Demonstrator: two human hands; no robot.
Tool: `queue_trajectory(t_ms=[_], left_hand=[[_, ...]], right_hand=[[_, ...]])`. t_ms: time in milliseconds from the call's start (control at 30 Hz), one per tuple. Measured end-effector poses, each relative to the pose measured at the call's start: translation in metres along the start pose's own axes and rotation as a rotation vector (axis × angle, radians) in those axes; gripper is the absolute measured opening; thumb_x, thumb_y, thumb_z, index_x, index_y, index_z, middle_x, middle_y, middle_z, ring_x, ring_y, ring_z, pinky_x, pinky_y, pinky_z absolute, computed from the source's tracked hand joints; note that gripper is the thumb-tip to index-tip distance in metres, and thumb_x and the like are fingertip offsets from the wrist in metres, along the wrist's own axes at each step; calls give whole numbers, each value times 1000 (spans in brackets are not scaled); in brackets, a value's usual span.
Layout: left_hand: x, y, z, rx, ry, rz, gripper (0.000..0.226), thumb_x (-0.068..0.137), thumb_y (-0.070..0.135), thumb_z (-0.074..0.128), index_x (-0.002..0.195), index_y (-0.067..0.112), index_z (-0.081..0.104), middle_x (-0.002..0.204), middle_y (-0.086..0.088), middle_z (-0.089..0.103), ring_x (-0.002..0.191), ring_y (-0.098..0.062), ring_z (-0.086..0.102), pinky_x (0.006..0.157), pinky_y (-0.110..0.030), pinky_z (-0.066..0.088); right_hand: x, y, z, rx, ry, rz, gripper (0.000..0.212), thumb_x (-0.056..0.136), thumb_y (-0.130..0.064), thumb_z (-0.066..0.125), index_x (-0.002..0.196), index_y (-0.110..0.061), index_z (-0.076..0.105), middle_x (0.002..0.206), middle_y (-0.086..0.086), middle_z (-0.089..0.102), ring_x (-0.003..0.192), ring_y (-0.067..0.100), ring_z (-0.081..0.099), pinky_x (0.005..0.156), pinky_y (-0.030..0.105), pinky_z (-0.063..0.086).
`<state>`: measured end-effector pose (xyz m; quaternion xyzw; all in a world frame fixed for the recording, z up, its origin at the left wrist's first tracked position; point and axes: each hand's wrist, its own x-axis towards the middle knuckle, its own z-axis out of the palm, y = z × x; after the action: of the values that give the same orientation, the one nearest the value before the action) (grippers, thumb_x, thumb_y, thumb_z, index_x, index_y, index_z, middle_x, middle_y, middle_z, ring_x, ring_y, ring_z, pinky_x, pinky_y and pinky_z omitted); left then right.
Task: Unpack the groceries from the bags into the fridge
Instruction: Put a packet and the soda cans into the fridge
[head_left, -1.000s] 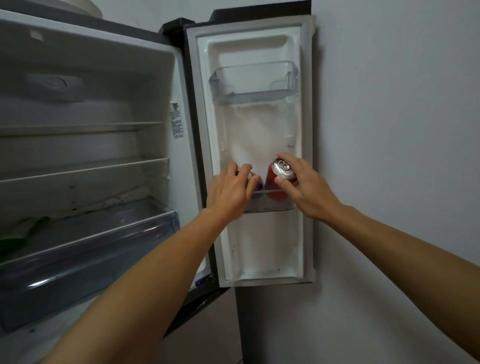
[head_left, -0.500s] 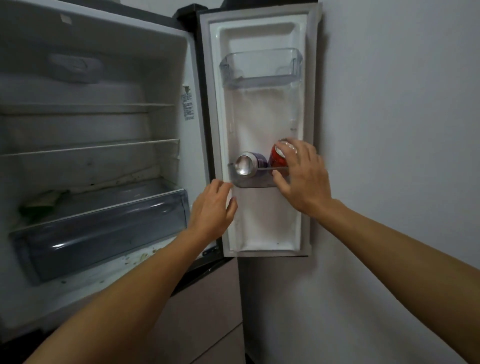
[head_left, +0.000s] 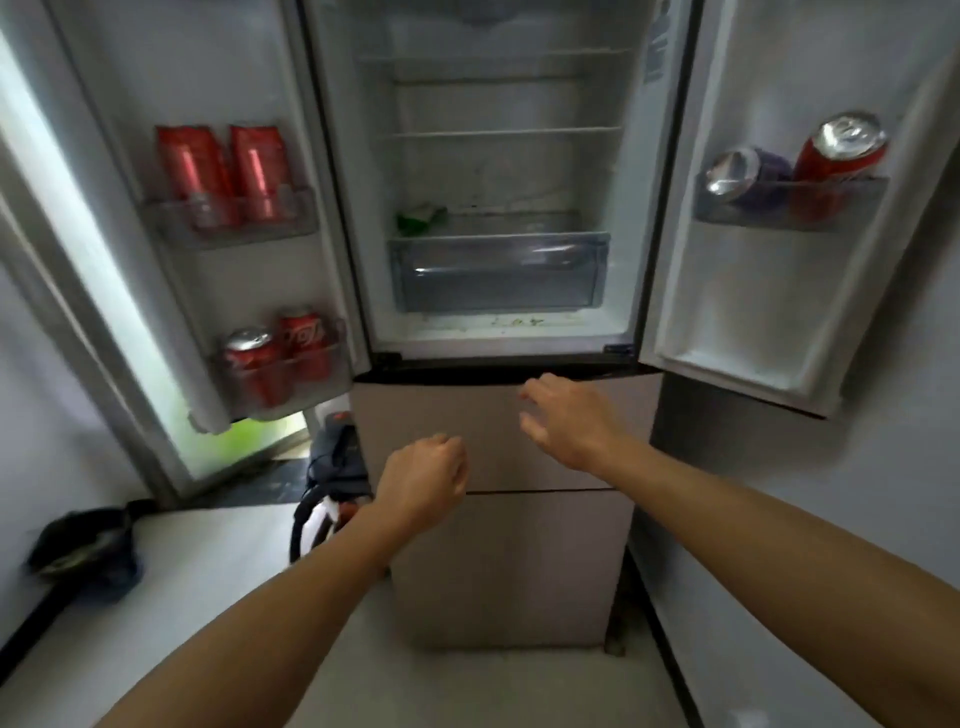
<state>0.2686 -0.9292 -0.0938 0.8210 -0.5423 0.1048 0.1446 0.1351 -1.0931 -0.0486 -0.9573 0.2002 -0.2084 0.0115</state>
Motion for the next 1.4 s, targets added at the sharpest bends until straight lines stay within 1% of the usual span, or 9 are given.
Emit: queue_trajectory(t_ms=[133, 300, 667, 833, 933, 1033, 1167, 1267, 1400], left_hand=[[-117, -44, -12, 109, -84, -200, 24, 93, 33, 48, 103, 15, 60, 101, -7, 64, 89, -31, 60, 71, -37, 49], [-271, -98, -46, 220, -143, -496, 31, 95, 34, 42, 116, 19, 59, 110, -2, 62, 101, -25, 57, 79, -34, 42], [-624, -175, -168, 340, -97, -960, 24, 95, 34, 43, 104, 21, 61, 100, 2, 61, 89, -16, 57, 83, -32, 47], [-770, -193, -237, 393, -56, -1166, 19, 95, 30, 40, 99, 23, 57, 99, 3, 57, 92, -16, 53, 76, -29, 38], [-835, -201, -261, 392, -1, -1277, 16, 96, 29, 42, 93, 24, 57, 91, 7, 55, 82, -11, 51, 73, -25, 42], [-891, -210, -270, 393, 23, -1379, 16, 96, 30, 43, 94, 25, 58, 90, 8, 54, 81, -10, 50, 75, -24, 45], [-953, -234, -278, 403, 15, -1475, 20, 97, 30, 41, 104, 24, 59, 99, 8, 56, 89, -9, 51, 82, -25, 45], [-993, -271, -292, 422, 1, -1525, 22, 98, 30, 41, 111, 25, 57, 106, 8, 54, 95, -9, 49, 86, -24, 42], [-1039, -332, -320, 464, -15, -1576, 26, 97, 31, 42, 117, 24, 56, 114, 7, 52, 103, -11, 47, 91, -26, 40]], right_hand=[[-27, -91, 50, 38, -146, -205, 33, 96, -39, 46, 124, -23, 54, 121, 0, 57, 107, 21, 57, 83, 37, 47], [-64, -230, 85, 131, -233, -485, 28, 94, -37, 47, 114, -22, 59, 115, 0, 59, 103, 23, 58, 75, 35, 46], [-176, -592, 90, 317, -267, -921, 35, 96, -41, 47, 126, -25, 56, 125, -3, 59, 109, 21, 57, 85, 30, 42], [-243, -740, 65, 429, -277, -1114, 30, 98, -38, 47, 122, -25, 57, 119, -6, 59, 104, 16, 59, 79, 25, 43], [-264, -814, 64, 431, -275, -1210, 22, 96, -37, 45, 106, -24, 59, 105, -5, 61, 87, 15, 59, 70, 25, 47], [-280, -882, 66, 421, -294, -1266, 21, 94, -36, 46, 105, -23, 58, 99, -4, 58, 83, 14, 56, 69, 27, 48], [-297, -965, 79, 427, -292, -1354, 20, 97, -35, 46, 105, -22, 57, 98, -5, 58, 82, 13, 55, 60, 22, 37], [-300, -1029, 98, 441, -288, -1393, 21, 97, -36, 45, 107, -22, 57, 105, -5, 58, 88, 11, 54, 64, 21, 42], [-289, -1122, 120, 475, -283, -1431, 31, 96, -34, 47, 123, -22, 56, 123, -2, 56, 111, 16, 53, 81, 30, 51]])
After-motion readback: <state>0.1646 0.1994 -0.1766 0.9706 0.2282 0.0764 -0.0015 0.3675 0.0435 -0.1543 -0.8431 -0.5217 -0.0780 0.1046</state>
